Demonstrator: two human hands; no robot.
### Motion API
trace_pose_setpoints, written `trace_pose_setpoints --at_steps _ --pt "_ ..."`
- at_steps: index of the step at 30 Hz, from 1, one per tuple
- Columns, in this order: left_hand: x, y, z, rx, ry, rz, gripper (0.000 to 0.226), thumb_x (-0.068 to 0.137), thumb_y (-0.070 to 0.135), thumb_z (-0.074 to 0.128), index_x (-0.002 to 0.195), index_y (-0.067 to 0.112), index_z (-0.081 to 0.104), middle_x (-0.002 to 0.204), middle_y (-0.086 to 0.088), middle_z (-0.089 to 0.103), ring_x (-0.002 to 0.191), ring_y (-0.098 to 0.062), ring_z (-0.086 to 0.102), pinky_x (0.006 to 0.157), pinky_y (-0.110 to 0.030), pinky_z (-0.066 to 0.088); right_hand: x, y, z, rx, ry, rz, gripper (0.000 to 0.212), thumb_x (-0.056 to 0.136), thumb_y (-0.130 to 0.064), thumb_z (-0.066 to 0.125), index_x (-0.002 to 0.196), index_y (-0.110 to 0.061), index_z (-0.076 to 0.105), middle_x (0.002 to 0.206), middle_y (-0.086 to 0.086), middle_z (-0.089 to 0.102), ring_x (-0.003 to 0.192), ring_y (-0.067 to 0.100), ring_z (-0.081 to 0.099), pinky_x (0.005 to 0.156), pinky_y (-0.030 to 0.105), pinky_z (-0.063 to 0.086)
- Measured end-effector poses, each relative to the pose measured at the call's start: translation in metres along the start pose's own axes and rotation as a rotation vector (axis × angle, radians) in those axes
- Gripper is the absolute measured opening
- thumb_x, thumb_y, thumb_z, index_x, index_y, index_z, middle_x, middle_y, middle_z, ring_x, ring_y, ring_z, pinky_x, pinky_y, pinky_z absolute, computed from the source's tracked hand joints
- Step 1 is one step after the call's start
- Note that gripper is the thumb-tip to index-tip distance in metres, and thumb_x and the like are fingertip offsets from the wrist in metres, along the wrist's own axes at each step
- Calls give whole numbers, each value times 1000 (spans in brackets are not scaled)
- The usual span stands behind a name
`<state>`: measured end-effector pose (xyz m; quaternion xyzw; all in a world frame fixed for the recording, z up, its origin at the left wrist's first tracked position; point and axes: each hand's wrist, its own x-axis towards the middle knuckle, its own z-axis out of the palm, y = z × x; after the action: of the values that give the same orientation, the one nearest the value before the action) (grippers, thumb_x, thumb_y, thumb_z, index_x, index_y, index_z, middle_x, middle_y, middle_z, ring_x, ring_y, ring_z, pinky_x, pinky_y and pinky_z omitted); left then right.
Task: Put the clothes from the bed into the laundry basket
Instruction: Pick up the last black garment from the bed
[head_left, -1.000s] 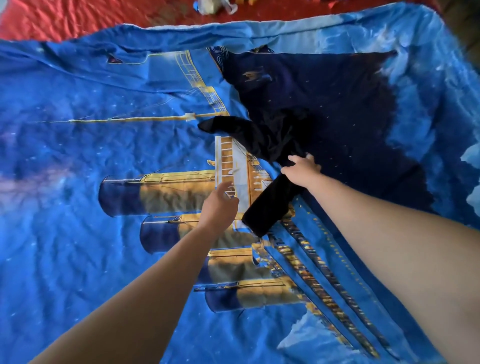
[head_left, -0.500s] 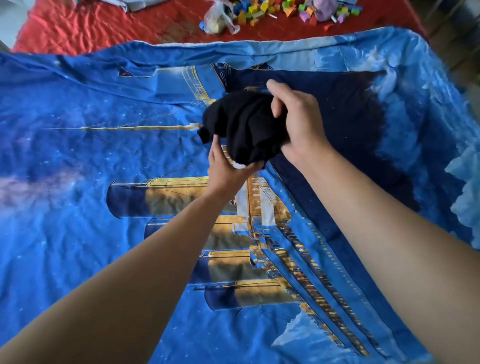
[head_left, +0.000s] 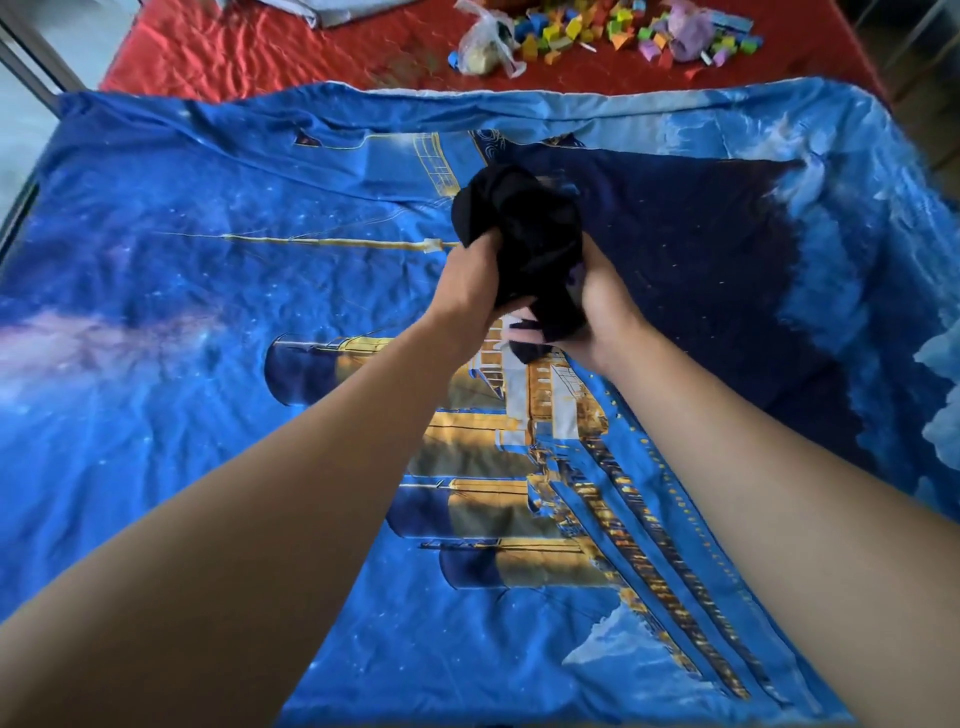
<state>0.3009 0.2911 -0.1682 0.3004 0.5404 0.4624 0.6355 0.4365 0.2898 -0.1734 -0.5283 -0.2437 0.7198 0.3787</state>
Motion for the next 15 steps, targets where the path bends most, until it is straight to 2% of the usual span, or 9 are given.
trace_pose_setpoints --at_steps 2,4,5,7,10,13,14,15 --pt "-9 -1 -24 191 55 100 25 84 26 52 101 23 70 99 -3 77 93 -20 72 82 -38 60 0 13 23 133 -26 -50 58 87 -50 64 128 -8 66 119 20 70 96 36 71 81 53 59" --pt "-18 -3 -54 248 106 129 14 80 27 53 86 28 66 72 14 69 70 -9 62 68 -29 51 -2 23 54 107 21 -123 41 87 -29 63 117 0 66 106 24 69 87 35 70 73 42 59" --pt "-24 -2 -69 254 119 126 12 78 27 53 80 29 65 62 18 63 63 -7 56 65 -28 46 -4 29 69 38 47 -144 36 84 -22 61 112 0 65 101 23 65 86 35 65 74 40 55" --pt "-38 0 -103 211 143 95 13 73 25 53 79 27 65 62 15 62 63 -9 56 66 -28 48 -8 46 103 -96 41 -165 29 84 -16 57 108 -1 64 100 20 59 90 32 56 81 45 47" --pt "-63 4 -159 111 234 88 22 67 20 53 83 21 68 66 11 67 63 -6 63 61 -25 54 -16 78 160 -180 -32 -168 24 98 -11 46 106 -1 66 102 21 63 93 32 60 87 50 49" --pt "-95 3 -225 136 362 119 22 66 19 52 82 19 68 73 4 67 72 -16 62 74 -35 54 -32 113 222 -214 -115 -63 29 97 -14 46 112 6 62 103 29 62 87 39 62 80 58 56" --pt "-109 2 -249 136 398 123 20 67 19 52 80 19 67 70 3 66 69 -16 60 71 -33 53 -36 128 242 -242 -148 -49 34 96 -13 48 115 13 61 104 33 63 88 41 62 81 64 56" --pt "-125 -1 -273 127 435 130 17 67 18 52 77 19 65 63 7 63 61 -12 57 63 -27 50 -42 143 262 -289 -167 -57 36 93 -13 52 112 16 61 103 34 64 88 39 63 84 64 56"
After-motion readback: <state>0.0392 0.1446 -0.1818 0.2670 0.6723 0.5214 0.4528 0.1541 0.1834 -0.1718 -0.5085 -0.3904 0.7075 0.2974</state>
